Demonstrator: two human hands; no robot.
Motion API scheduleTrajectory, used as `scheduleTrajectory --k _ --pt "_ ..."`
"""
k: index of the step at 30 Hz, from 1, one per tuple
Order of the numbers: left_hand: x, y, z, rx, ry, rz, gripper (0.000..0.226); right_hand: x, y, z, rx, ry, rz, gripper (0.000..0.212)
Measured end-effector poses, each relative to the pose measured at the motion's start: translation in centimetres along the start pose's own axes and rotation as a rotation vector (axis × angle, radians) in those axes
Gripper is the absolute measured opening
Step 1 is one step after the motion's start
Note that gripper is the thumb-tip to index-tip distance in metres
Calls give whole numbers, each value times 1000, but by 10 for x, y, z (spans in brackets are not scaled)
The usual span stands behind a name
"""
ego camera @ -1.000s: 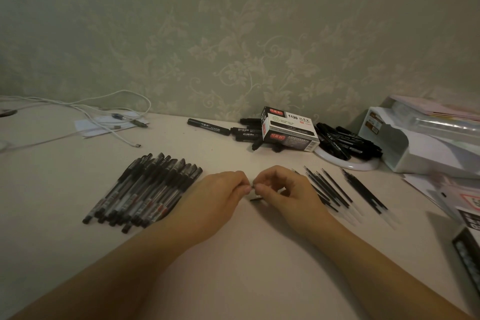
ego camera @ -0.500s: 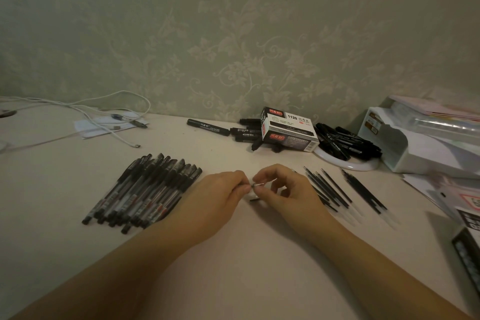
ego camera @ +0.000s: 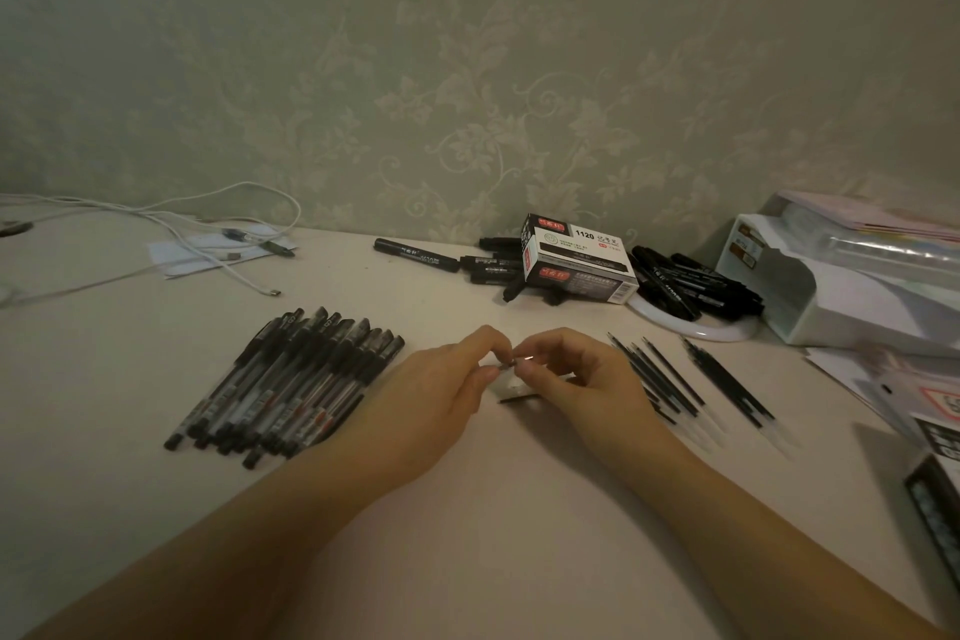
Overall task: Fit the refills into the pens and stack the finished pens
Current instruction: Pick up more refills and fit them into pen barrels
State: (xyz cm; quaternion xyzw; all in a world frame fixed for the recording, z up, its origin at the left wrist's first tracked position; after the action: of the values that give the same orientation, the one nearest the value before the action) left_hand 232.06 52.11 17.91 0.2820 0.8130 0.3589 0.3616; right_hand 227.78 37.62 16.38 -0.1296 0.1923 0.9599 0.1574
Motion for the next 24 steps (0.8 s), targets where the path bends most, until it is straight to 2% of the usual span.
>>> scheduleTrajectory --k 4,8,11,13,15,19,24 --pt "0 0 1 -1 8 -1 16 0 2 0 -30 -18 -25 12" --pt "0 2 3 -8 25 -23 19 0 15 -4 -61 -55 -161 13" --pt "0 5 6 -13 49 -41 20 2 26 -7 145 -84 -259 11" --pt "0 5 7 -19 68 -38 21 1 24 -3 420 -25 -239 10" --pt "0 5 7 -25 81 -28 23 -1 17 -1 577 33 -184 10" --pt "-1 3 7 -19 88 -13 25 -2 11 -6 601 39 -127 12" --pt "-2 2 11 39 78 -37 28 0 14 -3 533 37 -163 15"
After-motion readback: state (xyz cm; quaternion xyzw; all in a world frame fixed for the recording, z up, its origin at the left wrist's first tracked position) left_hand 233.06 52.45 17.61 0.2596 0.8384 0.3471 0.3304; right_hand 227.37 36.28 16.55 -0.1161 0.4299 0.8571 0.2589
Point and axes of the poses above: each hand's wrist, its own x-axis away from the middle knuckle, its own y-axis out of the back of the hand, z = x × y, the point moved 7 cm from there along -x, towards the middle knuckle, and after that the axes turned 1 degree about -x, right-handed, at the moved point
